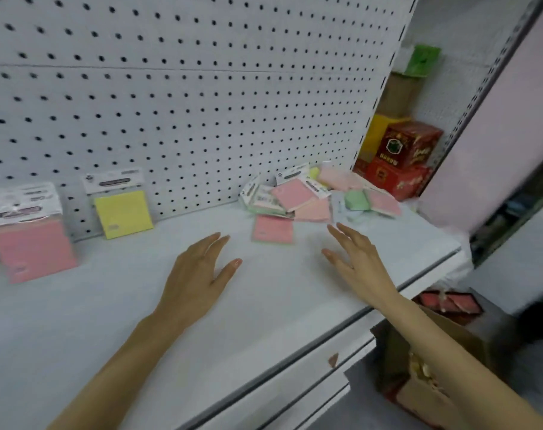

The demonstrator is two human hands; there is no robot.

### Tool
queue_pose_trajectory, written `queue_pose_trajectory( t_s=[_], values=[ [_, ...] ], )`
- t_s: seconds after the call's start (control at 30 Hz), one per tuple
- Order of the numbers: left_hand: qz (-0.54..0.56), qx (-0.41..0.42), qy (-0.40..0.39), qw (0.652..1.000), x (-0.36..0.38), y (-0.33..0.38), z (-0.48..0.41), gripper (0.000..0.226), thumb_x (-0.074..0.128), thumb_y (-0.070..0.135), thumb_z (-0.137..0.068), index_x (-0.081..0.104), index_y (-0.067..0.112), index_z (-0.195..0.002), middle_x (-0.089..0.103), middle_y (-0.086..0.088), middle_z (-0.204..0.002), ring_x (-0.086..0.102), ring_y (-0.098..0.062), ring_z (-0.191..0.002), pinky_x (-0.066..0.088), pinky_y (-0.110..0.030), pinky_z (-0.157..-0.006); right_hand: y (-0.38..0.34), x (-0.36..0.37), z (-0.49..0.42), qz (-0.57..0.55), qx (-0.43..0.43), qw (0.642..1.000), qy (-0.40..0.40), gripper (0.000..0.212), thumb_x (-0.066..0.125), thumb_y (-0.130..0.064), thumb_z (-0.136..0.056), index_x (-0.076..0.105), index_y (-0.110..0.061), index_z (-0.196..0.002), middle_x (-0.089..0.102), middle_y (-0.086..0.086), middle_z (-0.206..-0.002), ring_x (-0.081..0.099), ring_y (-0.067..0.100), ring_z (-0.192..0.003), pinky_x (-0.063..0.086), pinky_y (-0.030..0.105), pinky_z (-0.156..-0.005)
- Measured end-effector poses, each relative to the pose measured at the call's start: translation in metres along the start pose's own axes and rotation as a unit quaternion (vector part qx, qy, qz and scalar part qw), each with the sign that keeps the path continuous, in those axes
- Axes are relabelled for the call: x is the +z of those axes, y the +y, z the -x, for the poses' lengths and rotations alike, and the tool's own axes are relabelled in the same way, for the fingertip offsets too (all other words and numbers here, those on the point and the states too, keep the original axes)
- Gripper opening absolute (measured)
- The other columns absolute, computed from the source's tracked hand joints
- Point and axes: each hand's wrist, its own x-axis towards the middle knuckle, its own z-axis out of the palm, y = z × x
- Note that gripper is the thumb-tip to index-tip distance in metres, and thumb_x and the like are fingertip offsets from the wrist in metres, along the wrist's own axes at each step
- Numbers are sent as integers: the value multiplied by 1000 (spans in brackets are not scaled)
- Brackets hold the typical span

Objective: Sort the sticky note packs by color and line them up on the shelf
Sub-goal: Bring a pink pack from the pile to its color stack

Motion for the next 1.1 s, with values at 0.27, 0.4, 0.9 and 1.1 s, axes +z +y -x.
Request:
queue_pose_trajectory(
  t_s=[0.27,0.4,0.9,1.1],
  values=[
    [-85,19,-33,996,68,56,-63,87,3,71,-87,45,15,-139,41,-9,-147,38,-25,-136,24,-38,-111,85,-16,-63,-84,-38,996,-14,56,47,-43,-92,37,-24,-143,30,-2,-152,27,18,-139,18,24,-112],
    [-114,9,-49,992,71,54,-65,83,2,69,-89,41,18,-142,37,-5,-150,32,-24,-140,16,-37,-112,68,5,-93,-109,-105,988,4,56,49,-40,-94,38,-16,-143,30,4,-152,19,14,-143,8,20,-114],
    [-87,-42,-16,995,25,34,63,60,18,59,-96,41,28,-142,30,7,-152,22,-7,-140,11,-25,-115,44,31,-85,45,-241,965,-90,83,9,-69,-84,34,-19,-145,25,-3,-155,13,10,-145,-8,30,-117],
    [67,-232,109,964,3,42,55,55,32,70,-75,49,44,-121,47,10,-126,41,-18,-123,30,-35,-104,41,15,-47,-165,-259,928,-213,52,36,-59,-86,49,-35,-130,38,-18,-141,26,-4,-135,10,22,-117]
  ],
)
